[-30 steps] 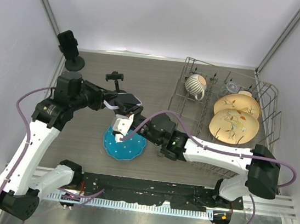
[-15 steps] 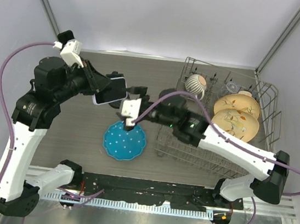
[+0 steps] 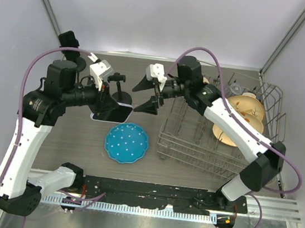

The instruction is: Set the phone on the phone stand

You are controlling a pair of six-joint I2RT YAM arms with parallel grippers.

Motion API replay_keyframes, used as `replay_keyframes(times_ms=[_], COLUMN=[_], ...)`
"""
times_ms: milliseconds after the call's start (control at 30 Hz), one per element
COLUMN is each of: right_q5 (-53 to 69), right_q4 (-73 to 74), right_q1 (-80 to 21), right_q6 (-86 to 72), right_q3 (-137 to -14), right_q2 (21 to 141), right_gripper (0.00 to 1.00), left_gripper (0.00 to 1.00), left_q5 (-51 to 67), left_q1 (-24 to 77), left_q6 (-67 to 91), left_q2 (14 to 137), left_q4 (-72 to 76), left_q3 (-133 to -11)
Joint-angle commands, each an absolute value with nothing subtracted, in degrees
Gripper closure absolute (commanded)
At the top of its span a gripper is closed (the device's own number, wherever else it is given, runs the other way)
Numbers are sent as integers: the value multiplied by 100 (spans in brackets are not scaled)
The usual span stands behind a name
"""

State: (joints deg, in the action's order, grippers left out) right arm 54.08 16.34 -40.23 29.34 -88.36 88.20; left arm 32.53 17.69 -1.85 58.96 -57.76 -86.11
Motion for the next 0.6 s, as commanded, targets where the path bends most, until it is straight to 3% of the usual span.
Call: replay_keyframes(times_ms=[0,200,300,433,567], right_q5=[6987,7294,7120,7101,7102], right_q4=[1574,1503,1512,1512,1520], right_q1=[-4122,-4298,-4420,-4535,-4632], right_q6=[2128,1802,1775,1661,1600], right_q3=[-9456,-9772,-9852,-10028,-10107], right_q2=[9325,9755,9870,10019,10107], right_gripper=[24,35,46,76,77], left_gripper=[100,100,100,100,100], left_q5=[4094,4184,4289,4491,4500], left_q1=[1775,1775,1775,1784,1775], left_q6=[-834,-923,-976,-1011,-1054], left_q2=[5765,5844,6002,6169,6179], left_q4=[-5177,-4791,-4685,-4641,-4606], left_q3=[-8561,-8666,-8903,-9123,-9184])
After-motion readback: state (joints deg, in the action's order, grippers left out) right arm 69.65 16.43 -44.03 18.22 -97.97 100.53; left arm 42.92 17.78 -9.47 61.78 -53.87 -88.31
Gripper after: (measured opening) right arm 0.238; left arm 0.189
